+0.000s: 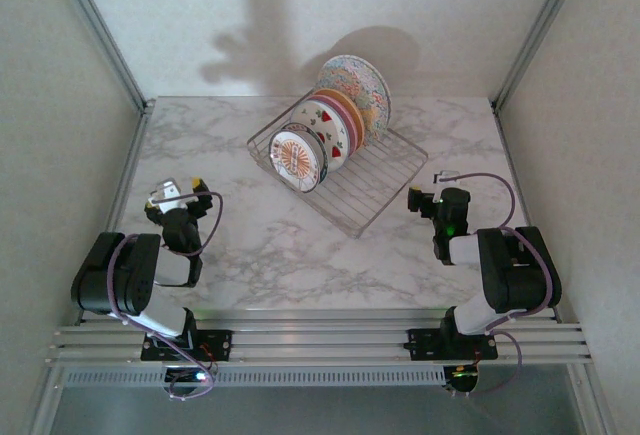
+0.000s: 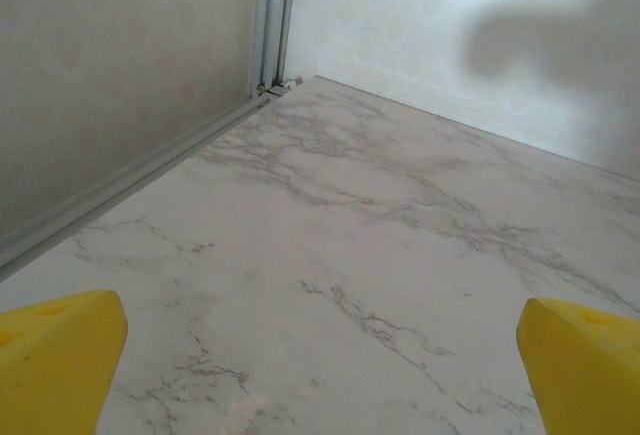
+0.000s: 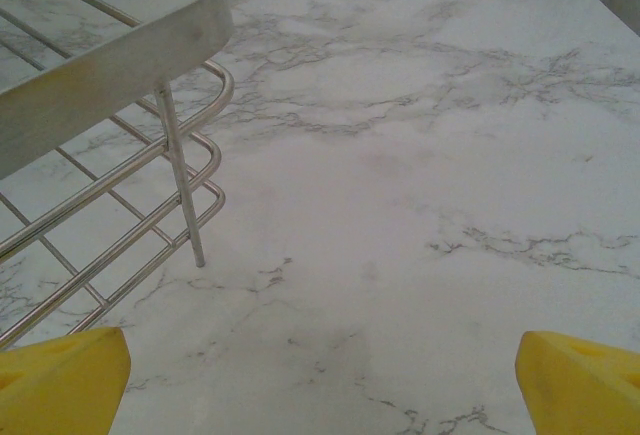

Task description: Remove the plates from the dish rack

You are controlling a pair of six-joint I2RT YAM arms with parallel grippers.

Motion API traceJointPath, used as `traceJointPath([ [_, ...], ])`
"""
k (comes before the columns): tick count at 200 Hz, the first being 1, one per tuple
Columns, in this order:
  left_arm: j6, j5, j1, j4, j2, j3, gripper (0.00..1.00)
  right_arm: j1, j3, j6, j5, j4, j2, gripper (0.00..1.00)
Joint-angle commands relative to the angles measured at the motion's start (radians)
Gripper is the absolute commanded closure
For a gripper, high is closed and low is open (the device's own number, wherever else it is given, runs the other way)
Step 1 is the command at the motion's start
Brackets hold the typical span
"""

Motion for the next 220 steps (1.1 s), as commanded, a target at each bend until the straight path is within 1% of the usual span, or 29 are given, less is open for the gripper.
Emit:
traceJointPath([
  [1, 0.011, 0.015, 0.007, 0.038, 0.007, 0.012, 0.01, -0.006, 0.017, 0.011, 0.014, 0.027, 0.003, 0.01],
  [19, 0.012, 0.015, 0.007, 0.038, 0.006, 0.012, 0.01, -0.003, -0.006, 0.010, 0.018, 0.045, -0.032, 0.01],
  [38, 0.012, 0.010, 0.007, 0.053, 0.000, 0.004, 0.01, 0.028, -0.035, 0.004, 0.114, 0.058, -0.083, 0.01],
  [46, 0.015, 0.002, 0.002, 0.015, -0.032, 0.008, 0.01, 0.036, -0.042, 0.002, 0.148, 0.060, -0.099, 0.01],
  [51, 0.028, 0.017, -0.001, 0.005, -0.049, 0.008, 0.01, 0.043, -0.044, 0.002, 0.168, 0.059, -0.112, 0.01],
  [63, 0.047, -0.075, -0.042, -0.082, -0.109, 0.035, 0.01, 0.059, -0.055, 0.003, 0.234, 0.049, -0.154, 0.01],
  [81, 0.055, -0.112, -0.056, -0.229, -0.201, 0.087, 0.01, 0.081, -0.051, 0.020, 0.357, -0.013, -0.241, 0.01],
  [102, 0.026, -0.154, -0.056, -0.204, -0.268, 0.105, 0.01, 0.083, -0.027, 0.020, 0.440, -0.064, -0.319, 0.01],
  [116, 0.006, -0.173, -0.058, -0.239, -0.282, 0.161, 0.00, 0.085, 0.017, -0.002, 0.483, -0.114, -0.366, 0.01],
  [131, 0.005, -0.187, -0.071, -0.235, -0.279, 0.223, 0.01, 0.083, 0.057, -0.023, 0.517, -0.151, -0.411, 0.01],
  [148, 0.002, -0.206, -0.088, -0.229, -0.268, 0.303, 0.01, 0.084, 0.151, -0.057, 0.534, -0.180, -0.459, 0.01],
  [172, 0.013, -0.210, -0.114, -0.226, -0.250, 0.418, 0.00, 0.084, 0.295, -0.115, 0.526, -0.293, -0.514, 0.01],
  [199, 0.063, -0.195, -0.159, -0.232, -0.222, 0.571, 0.01, 0.083, 0.490, -0.150, 0.497, -0.423, -0.555, 0.01],
  [210, 0.073, -0.203, -0.183, -0.259, -0.208, 0.651, 0.01, 0.083, 0.601, -0.104, 0.498, -0.519, -0.561, 0.01],
  [215, 0.059, -0.217, -0.194, -0.287, -0.203, 0.693, 0.01, 0.084, 0.665, -0.045, 0.517, -0.595, -0.557, 0.01],
  [220, 0.009, -0.242, -0.203, -0.339, -0.198, 0.742, 0.01, 0.080, 0.738, 0.045, 0.528, -0.712, -0.552, 0.01],
])
